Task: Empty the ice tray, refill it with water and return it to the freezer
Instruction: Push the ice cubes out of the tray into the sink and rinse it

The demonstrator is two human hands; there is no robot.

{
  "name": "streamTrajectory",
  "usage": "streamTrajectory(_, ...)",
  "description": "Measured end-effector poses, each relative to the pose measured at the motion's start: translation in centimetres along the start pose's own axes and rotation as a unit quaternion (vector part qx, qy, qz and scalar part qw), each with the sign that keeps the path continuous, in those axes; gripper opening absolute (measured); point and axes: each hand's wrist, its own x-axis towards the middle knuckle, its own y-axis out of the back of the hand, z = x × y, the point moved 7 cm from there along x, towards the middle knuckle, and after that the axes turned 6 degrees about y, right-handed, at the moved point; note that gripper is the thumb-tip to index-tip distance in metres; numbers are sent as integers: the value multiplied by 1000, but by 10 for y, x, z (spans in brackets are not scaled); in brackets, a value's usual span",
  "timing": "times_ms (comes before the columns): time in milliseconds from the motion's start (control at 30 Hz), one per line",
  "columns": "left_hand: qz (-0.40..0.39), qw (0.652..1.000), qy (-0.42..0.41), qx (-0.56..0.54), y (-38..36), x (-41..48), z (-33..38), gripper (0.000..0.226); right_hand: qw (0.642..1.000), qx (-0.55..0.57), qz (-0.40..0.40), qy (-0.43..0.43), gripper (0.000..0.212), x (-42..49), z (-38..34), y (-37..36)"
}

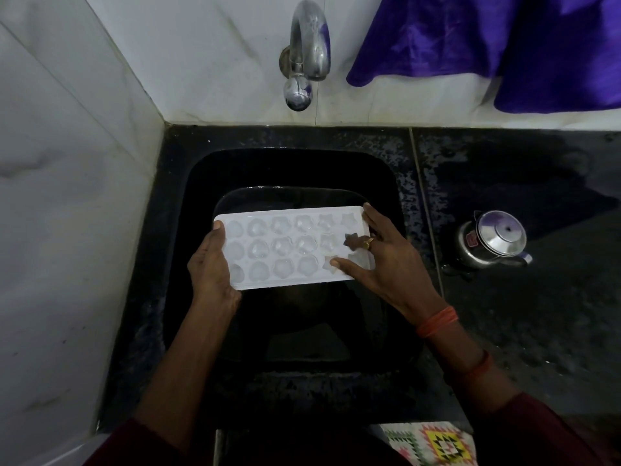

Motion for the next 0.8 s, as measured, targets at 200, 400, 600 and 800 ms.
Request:
streamTrajectory(200, 4, 1000, 2, -2, 0, -2, -2, 39, 999, 23, 30, -7, 52, -3, -3, 2)
streamTrajectory(400, 7, 1000, 5, -7, 1, 0, -4, 40, 998, 10, 65, 4, 41, -13, -11, 12)
streamTrajectory(600, 11, 1000, 8, -11, 0, -2, -3, 39, 996, -54, 69, 30, 51, -20, -17, 11)
streamTrajectory(800, 10, 1000, 10, -8, 3, 0, -4, 40, 993, -111, 14, 31, 57, -20, -24, 0)
